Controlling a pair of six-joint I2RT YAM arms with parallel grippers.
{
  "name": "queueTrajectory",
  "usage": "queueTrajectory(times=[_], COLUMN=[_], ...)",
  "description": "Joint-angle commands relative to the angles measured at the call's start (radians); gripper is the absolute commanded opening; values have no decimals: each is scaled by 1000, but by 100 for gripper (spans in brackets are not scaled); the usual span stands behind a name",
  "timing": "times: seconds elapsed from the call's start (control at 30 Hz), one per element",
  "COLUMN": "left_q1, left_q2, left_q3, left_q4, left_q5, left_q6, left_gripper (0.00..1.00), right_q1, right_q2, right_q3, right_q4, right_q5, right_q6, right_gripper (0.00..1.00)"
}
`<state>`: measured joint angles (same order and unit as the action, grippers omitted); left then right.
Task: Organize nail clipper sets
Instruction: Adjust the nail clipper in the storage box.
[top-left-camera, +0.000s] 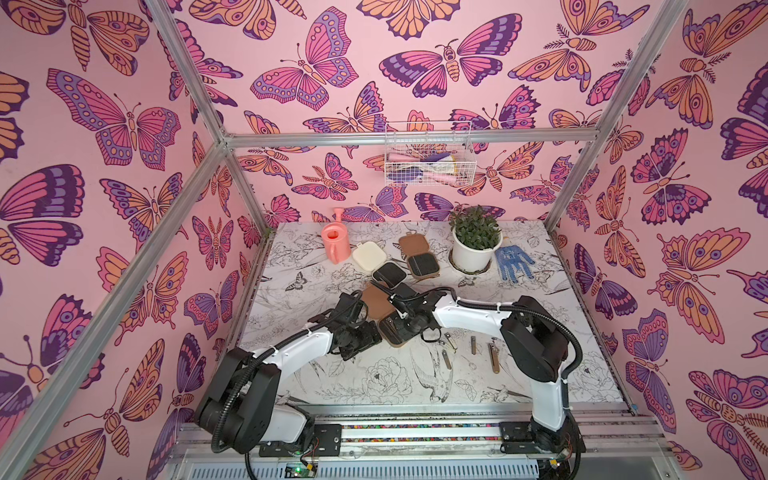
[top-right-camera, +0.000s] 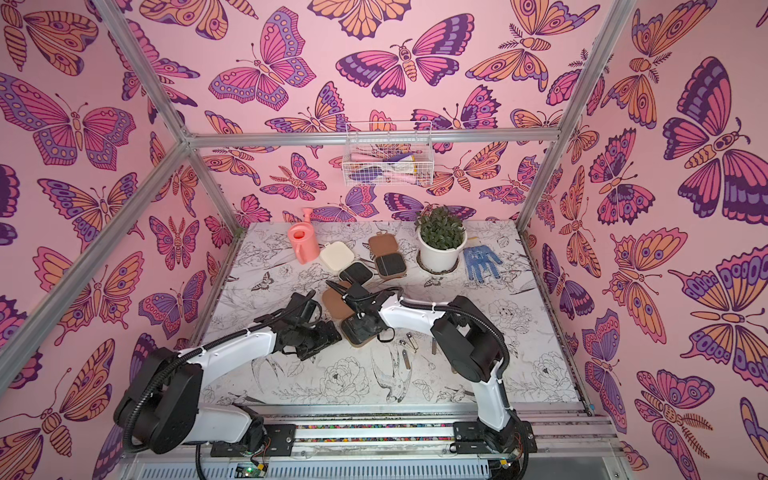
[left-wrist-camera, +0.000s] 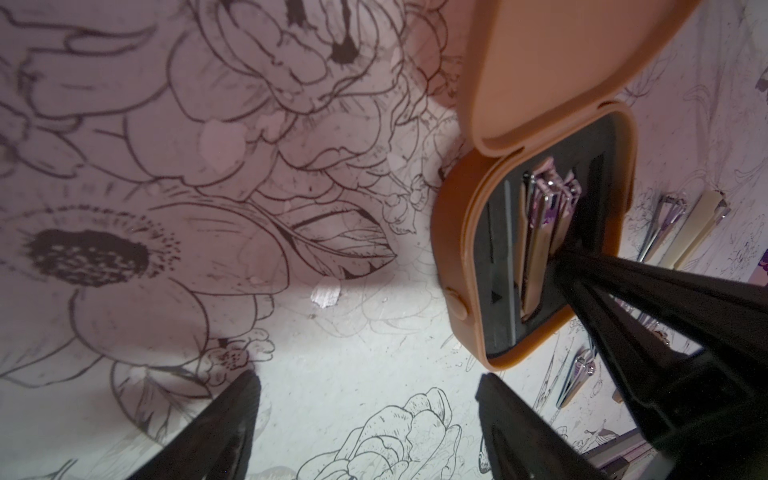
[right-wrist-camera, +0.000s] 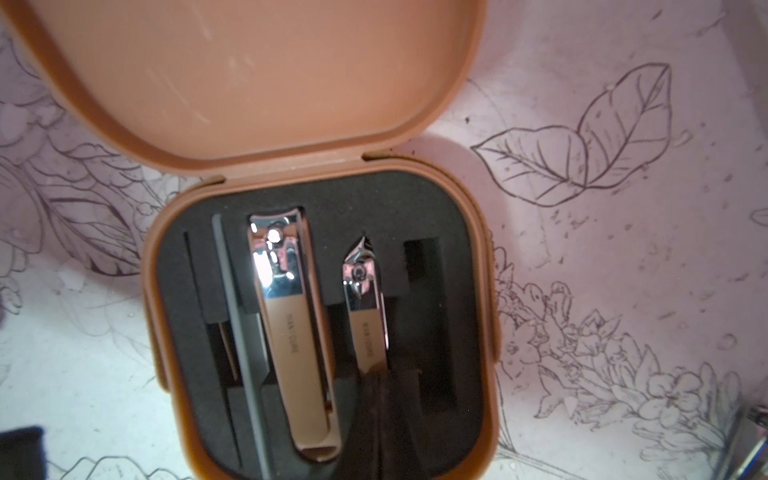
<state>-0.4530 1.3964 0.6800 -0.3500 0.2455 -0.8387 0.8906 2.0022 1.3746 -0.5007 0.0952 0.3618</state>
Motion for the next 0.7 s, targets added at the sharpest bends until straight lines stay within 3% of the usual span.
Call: queueTrajectory(times=[0.0,0.23,0.43,0.67], left_q1=[-7,-6,-7,-7], left_q2=[-21,-33,-35,-88], left_q3=[-16,-18,-11,-4], left_q4=[-29,-32,-36,-49], left_q5=[-5,-6,-3,-2], left_q6=[6,6,8,40], left_gripper=[84,84,84,85], right_q1=[-6,-7,-14,-144], right_q2=[16,-35,-102,-276], right_q3=[45,123,124,-51], right_q4=[-133,-157,-161,-195], right_q5=[67,67,104,114], right_q6=[-22,-36,1,14], right_gripper=[2,13,14,36])
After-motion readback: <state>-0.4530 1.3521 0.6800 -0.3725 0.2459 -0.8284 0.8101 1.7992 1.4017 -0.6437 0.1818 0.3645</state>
